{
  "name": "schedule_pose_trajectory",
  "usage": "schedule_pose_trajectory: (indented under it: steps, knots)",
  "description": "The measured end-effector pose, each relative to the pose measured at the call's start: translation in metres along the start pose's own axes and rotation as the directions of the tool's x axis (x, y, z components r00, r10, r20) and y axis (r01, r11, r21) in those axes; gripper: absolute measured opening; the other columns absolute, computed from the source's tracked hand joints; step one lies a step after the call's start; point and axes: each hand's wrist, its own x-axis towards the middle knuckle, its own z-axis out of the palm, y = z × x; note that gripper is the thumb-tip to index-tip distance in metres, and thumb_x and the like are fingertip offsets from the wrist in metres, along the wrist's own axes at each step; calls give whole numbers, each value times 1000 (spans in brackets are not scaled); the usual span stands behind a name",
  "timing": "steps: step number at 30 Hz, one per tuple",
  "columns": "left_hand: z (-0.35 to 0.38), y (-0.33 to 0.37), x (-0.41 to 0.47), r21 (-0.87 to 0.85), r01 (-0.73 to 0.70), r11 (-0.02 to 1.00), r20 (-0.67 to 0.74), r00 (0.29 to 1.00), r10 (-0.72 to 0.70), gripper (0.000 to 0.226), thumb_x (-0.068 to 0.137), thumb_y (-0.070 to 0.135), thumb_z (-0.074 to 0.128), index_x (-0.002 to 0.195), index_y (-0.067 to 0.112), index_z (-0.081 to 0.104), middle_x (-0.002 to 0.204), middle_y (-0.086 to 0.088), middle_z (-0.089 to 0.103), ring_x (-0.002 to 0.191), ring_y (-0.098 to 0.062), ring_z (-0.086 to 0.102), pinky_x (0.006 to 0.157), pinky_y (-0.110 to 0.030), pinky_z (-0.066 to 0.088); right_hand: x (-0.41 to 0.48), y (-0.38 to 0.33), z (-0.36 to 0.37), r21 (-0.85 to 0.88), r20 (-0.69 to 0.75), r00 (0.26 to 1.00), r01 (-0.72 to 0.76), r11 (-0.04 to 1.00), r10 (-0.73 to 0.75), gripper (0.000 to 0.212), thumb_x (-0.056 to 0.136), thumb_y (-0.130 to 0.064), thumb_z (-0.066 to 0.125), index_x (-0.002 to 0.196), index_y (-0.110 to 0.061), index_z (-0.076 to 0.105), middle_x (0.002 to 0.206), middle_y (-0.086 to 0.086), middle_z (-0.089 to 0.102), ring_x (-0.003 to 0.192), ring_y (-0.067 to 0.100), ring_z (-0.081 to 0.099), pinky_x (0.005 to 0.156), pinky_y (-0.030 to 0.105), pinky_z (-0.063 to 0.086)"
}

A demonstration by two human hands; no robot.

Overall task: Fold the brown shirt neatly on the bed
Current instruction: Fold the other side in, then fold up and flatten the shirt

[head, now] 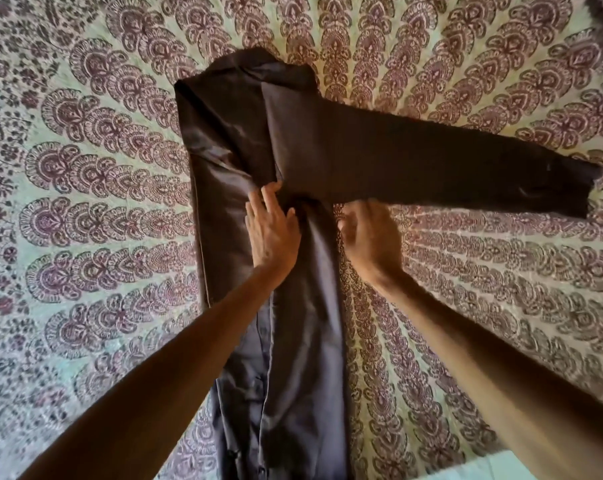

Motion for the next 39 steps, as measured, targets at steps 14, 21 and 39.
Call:
schedule_pose_trajectory:
  steps: [14, 21, 39]
  knots:
    - [-25, -54, -149, 0, 369, 929, 485, 813, -323, 42, 87, 42, 64, 108, 6, 65, 104, -17, 70, 99, -33, 66, 82, -37, 54, -212, -21, 35, 64, 154, 889, -446, 893, 432, 30, 89, -34, 66, 110, -17, 53, 94, 3, 69, 81, 22, 67, 66, 34, 55]
    - [-16, -79, -249, -51, 805, 591, 879, 317, -356, 29, 70, 18, 80, 97, 13, 70, 91, -8, 74, 87, -25, 70, 96, -45, 52, -221, 0, 31, 176, 142, 882, -469, 866, 449, 10, 96, -28, 58, 103, -22, 60, 91, -3, 73, 78, 15, 68, 62, 29, 52]
    - [8, -58, -260, 36, 684, 728, 769, 447, -458, 41, 64, 38, 80, 89, 10, 62, 101, -17, 70, 92, -30, 69, 80, -47, 59, -235, 28, 16, 207, 123, 912, -409, 889, 391, 29, 87, -34, 67, 111, -23, 54, 98, -4, 63, 82, 14, 62, 65, 32, 50]
